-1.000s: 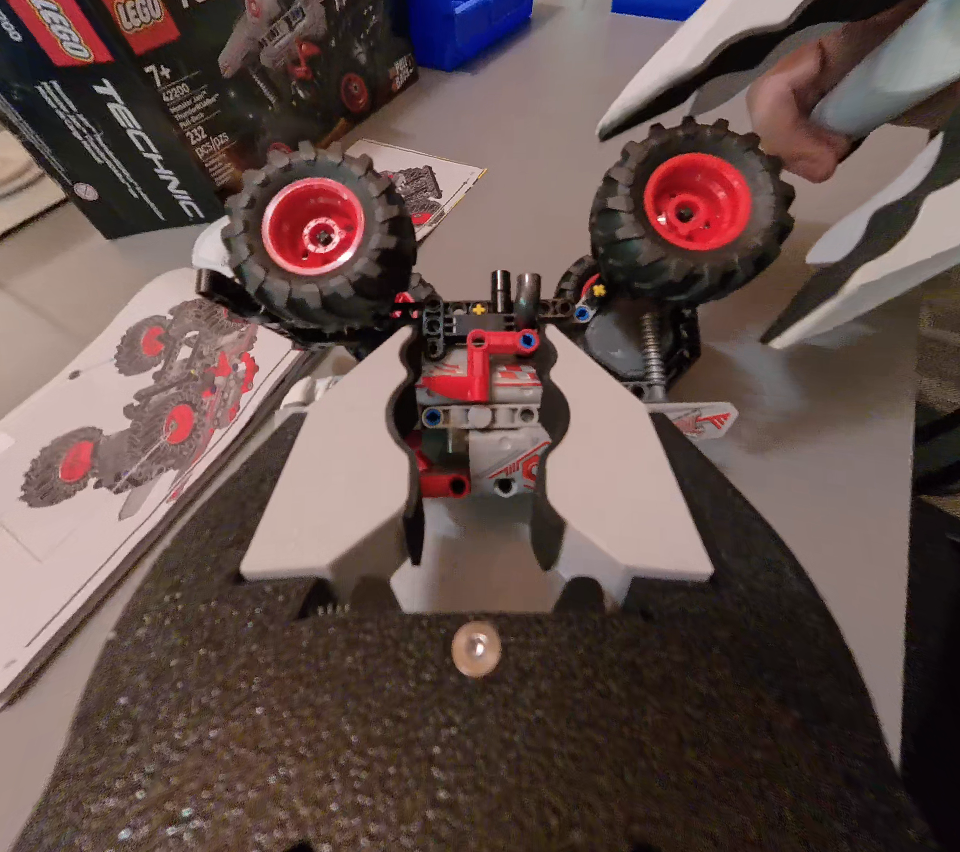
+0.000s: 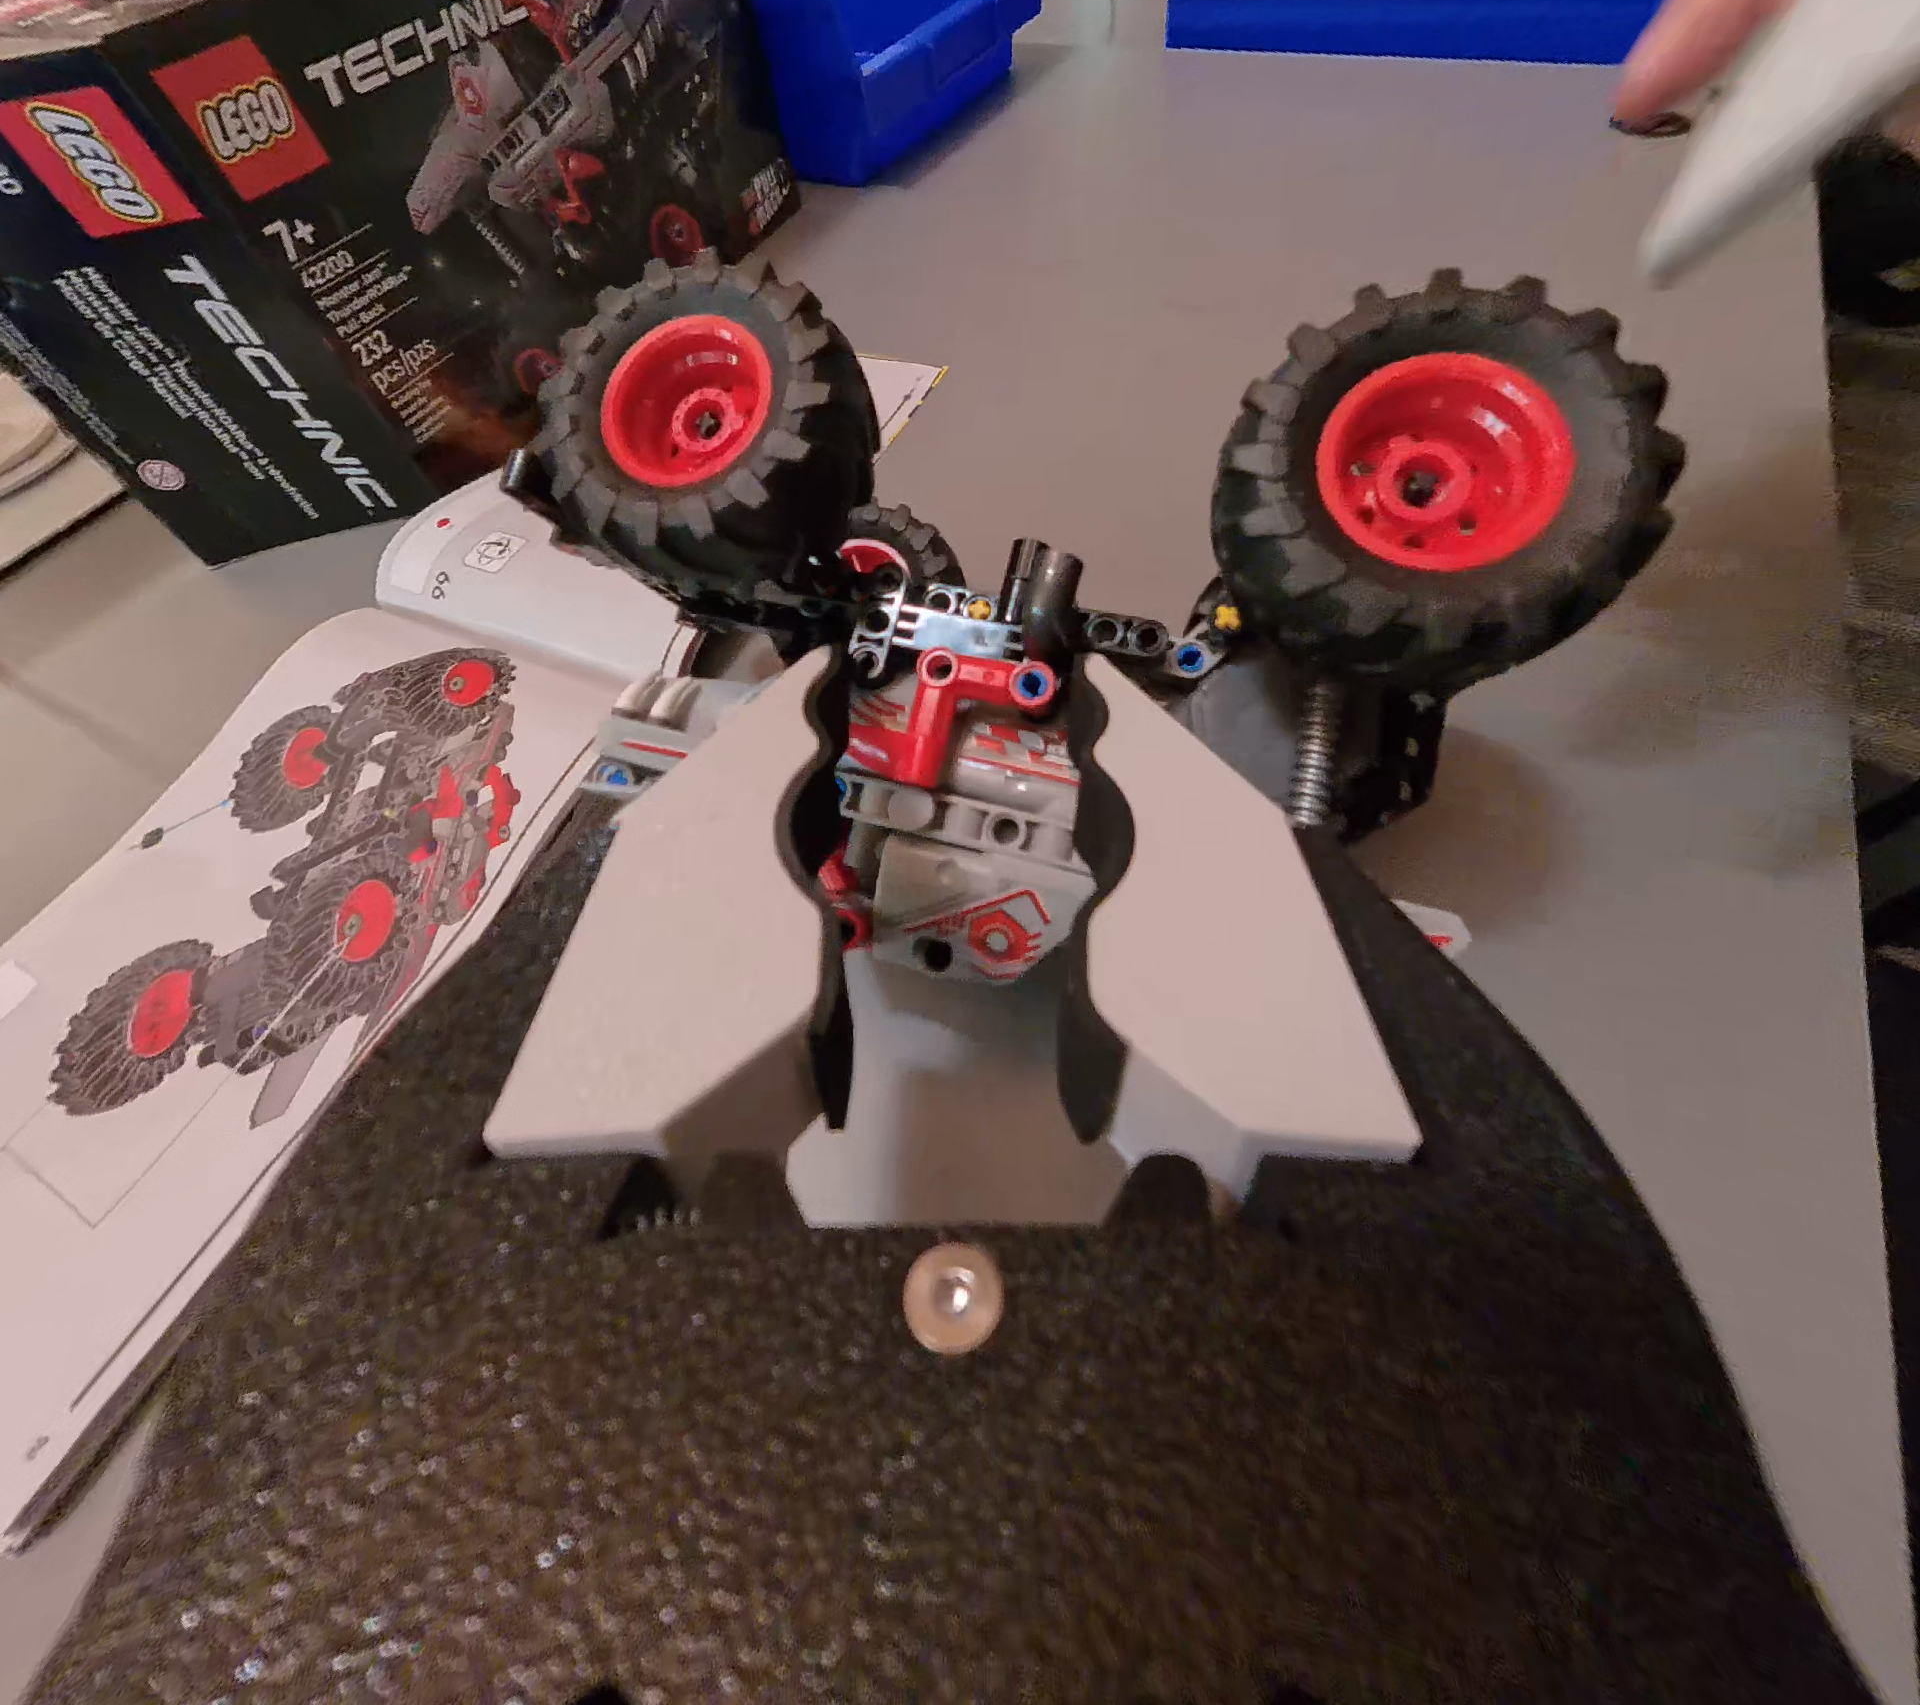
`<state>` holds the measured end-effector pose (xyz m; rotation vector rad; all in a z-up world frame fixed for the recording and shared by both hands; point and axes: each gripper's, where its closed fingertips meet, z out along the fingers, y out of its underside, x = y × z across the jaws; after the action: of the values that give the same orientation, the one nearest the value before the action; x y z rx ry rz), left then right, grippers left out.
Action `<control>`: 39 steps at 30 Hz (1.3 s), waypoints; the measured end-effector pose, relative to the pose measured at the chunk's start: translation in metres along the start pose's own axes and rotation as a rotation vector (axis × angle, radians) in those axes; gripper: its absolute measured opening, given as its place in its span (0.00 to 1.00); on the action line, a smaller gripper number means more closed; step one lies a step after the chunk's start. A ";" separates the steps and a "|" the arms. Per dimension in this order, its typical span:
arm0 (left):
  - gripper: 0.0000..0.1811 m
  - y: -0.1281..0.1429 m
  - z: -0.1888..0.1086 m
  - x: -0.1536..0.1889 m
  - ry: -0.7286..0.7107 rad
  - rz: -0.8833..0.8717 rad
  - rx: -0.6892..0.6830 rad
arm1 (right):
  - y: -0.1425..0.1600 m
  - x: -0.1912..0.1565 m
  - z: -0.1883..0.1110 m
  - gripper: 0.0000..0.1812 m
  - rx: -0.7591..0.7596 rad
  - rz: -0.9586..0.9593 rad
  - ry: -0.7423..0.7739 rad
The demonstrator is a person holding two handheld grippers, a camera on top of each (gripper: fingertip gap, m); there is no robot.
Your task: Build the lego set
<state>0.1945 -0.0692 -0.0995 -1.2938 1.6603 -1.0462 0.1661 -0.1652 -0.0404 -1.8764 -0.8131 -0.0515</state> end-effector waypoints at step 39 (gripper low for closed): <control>0.32 0.040 -0.050 0.034 0.463 -0.839 -0.161 | 0.044 0.053 0.048 0.32 -0.052 0.531 -0.073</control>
<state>0.1282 -0.0894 -0.1214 -2.0554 1.5452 -1.8370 0.2159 -0.1090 -0.0773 -2.0969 -0.3420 0.3311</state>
